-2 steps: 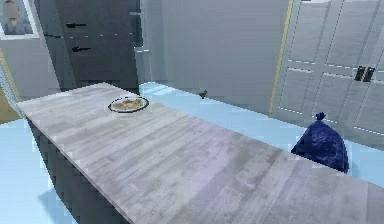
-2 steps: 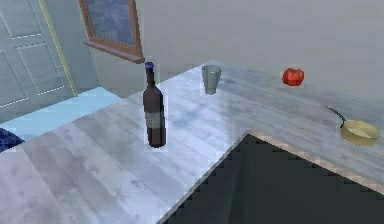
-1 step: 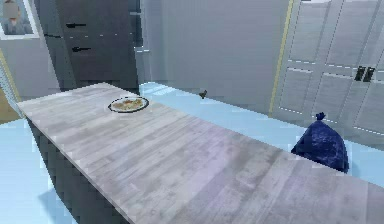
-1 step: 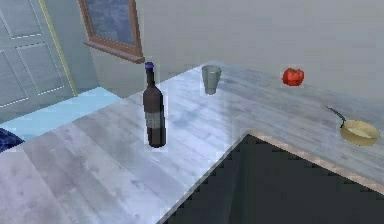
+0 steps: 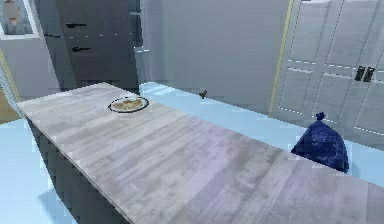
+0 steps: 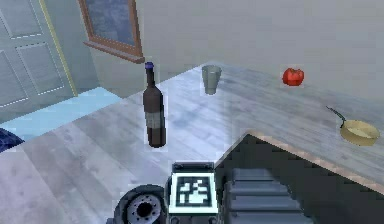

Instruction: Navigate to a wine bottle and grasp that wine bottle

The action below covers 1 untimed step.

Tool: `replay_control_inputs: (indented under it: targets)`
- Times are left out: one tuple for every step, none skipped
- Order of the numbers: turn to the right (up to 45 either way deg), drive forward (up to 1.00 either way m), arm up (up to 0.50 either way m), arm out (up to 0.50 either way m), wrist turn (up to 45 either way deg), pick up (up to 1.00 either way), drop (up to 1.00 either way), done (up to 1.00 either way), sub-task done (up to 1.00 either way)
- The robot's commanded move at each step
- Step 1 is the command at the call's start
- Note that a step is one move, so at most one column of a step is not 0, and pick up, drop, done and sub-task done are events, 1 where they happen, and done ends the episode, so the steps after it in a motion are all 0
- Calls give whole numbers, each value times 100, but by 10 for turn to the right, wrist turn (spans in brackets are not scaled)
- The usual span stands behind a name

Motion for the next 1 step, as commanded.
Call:
replay_control_inputs:
  targets:
    - [0,0,0,26,0,0,0,0,0]
